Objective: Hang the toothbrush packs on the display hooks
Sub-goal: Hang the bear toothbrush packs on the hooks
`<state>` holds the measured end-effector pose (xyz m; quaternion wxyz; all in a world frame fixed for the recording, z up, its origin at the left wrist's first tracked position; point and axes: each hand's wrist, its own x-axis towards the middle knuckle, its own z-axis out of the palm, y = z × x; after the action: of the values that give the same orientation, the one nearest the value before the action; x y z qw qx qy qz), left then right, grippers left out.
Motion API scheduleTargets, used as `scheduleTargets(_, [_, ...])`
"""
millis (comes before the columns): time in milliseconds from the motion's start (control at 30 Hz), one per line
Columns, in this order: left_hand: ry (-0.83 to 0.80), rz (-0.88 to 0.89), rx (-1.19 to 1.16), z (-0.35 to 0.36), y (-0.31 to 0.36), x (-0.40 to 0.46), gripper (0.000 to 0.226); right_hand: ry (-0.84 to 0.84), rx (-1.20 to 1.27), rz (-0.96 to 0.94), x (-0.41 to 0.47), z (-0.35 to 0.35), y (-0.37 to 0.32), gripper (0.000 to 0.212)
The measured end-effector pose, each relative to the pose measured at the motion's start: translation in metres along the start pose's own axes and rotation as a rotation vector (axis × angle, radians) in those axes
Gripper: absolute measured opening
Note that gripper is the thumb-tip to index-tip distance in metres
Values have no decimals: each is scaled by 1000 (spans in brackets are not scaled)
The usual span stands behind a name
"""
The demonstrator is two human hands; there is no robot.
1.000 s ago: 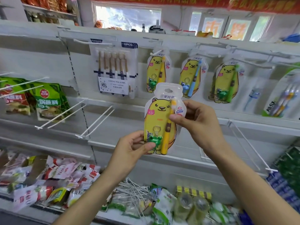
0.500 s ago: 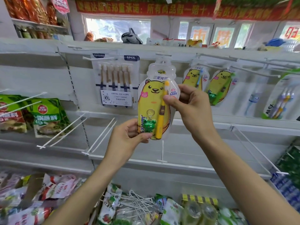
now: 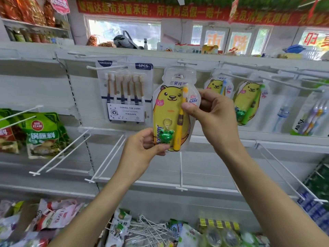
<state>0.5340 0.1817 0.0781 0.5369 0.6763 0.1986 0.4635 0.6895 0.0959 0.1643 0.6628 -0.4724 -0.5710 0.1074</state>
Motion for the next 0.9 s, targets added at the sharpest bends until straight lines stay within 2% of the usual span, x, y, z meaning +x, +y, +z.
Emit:
scheduleTargets(200, [-21,-26,-25,-1,-16,0,32,-16,-33,-15,-7,3,15,16])
scheduleTargets(467, [-61,32,-12,-7,-6,-12,26,42,116,-5,-14,-1,14,20])
scheduleTargets(900, [7,-31,-41,8,-26,31,32,46,-18,138,38,-5,47,19])
